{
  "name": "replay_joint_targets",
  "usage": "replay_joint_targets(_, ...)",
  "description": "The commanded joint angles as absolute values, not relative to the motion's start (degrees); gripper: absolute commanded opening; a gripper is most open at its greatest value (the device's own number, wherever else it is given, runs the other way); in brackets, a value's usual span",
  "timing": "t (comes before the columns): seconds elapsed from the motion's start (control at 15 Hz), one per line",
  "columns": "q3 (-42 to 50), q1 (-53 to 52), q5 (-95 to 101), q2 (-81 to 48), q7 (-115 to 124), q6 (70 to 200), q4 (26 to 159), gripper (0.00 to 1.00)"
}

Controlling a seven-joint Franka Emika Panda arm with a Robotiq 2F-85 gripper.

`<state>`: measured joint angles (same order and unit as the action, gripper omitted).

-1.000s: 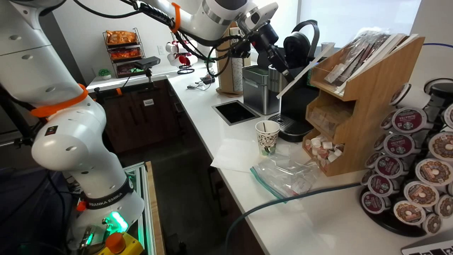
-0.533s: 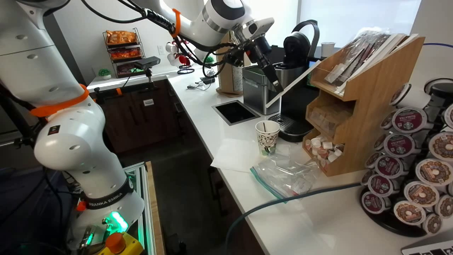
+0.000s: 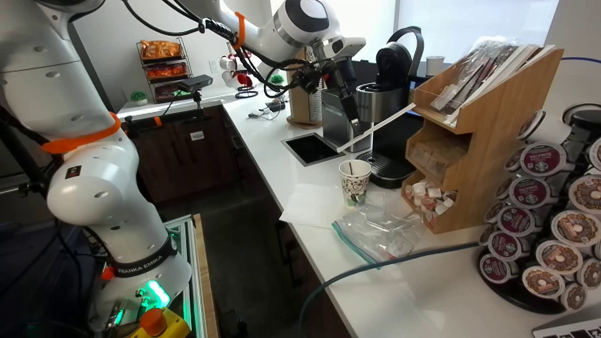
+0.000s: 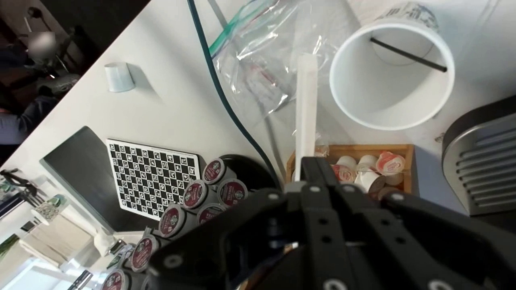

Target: Place one straw from the wooden stand in the coffee cup.

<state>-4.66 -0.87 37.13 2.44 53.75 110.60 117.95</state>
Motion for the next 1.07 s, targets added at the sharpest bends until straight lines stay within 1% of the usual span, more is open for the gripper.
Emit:
replay_joint_targets(0.0, -4.16, -1.42, 36.33, 1.9, 52.95, 109.97, 117.31, 0.01)
replay_joint_targets(0.47, -4.03, -1.49, 35.37, 0.99, 51.68, 109.66, 116.21, 0.01)
replay_joint_targets(1.0, -5.26, -3.52, 45.38, -1.54, 60.7, 112.78, 117.46, 0.0)
